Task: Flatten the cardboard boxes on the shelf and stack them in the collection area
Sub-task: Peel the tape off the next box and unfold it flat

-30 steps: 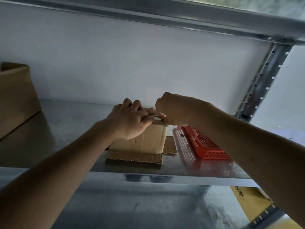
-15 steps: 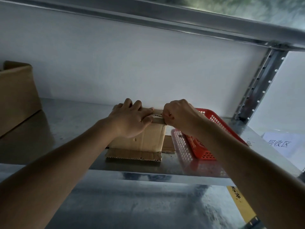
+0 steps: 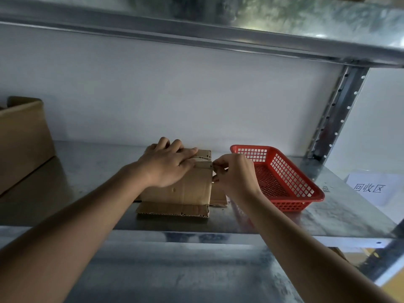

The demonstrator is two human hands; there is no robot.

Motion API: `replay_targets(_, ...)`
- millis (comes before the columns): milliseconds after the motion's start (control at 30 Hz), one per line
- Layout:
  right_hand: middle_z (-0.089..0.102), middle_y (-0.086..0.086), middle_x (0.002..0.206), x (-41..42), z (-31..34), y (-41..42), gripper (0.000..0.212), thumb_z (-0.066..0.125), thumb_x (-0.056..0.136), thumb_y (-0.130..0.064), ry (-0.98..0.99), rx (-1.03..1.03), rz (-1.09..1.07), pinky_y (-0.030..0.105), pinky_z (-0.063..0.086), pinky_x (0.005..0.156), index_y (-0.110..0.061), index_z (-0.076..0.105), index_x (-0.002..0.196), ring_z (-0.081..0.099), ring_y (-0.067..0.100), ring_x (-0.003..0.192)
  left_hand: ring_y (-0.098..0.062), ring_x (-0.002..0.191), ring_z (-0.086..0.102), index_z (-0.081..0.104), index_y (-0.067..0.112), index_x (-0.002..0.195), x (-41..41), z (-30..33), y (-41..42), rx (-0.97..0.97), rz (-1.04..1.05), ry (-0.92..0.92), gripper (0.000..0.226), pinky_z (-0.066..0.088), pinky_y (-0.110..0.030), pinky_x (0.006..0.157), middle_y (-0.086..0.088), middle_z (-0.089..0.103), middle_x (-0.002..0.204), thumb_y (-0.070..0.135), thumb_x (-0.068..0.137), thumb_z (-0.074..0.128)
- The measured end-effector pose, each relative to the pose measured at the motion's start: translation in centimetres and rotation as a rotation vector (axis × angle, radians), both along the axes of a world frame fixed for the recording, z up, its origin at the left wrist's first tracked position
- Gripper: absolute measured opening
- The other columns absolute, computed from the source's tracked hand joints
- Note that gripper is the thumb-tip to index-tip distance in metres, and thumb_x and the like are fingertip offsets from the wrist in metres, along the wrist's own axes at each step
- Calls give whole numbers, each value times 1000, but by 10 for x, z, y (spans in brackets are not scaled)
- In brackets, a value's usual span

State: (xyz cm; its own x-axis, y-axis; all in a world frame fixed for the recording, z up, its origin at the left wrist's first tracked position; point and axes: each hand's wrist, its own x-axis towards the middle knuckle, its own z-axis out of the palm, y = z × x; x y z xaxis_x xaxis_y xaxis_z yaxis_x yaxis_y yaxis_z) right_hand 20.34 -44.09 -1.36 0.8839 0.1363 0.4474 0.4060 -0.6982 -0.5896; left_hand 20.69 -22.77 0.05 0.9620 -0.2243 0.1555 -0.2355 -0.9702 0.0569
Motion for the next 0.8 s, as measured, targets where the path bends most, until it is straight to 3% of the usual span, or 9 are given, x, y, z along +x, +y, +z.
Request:
replay_targets(300, 77, 0, 86, -5, -9, 1, 19, 62, 99, -4, -46, 28, -10, 40, 62, 70, -13, 79, 99, 74, 17, 74, -16, 135, 23, 17, 53, 160, -3, 3, 1, -13, -5, 33, 63, 24, -42, 117, 18, 34, 146, 68, 100, 9)
replay_targets(500, 76, -5, 78, -10, -9, 1, 18, 63, 99, -7, -16, 83, 27, 40, 62, 69, -17, 78, 92, 74, 9, 65, -9, 126, 21, 21, 56, 158, -5, 6, 10, -59, -54, 65, 70, 23, -38, 115, 23, 35, 142, 75, 92, 7)
replay_targets(633, 76, 1, 83, -12, -7, 5, 22, 60, 96, -3, -2, 43, 1, 45, 61, 69, -15, 77, 90, 74, 23, 74, -4, 117, 18, 23, 56, 157, -6, 7, 12, -77, -75, 67, 82, 25, -40, 117, 24, 36, 140, 80, 82, 2)
replay_targets(800, 76, 7, 87, -16, -2, 10, 17, 59, 95, -5, -61, -70, -9, 44, 58, 71, -10, 75, 94, 71, 27, 79, -6, 119, 21, 25, 55, 157, -6, 6, 12, -82, -79, 58, 82, 25, -38, 116, 25, 37, 139, 80, 83, 3)
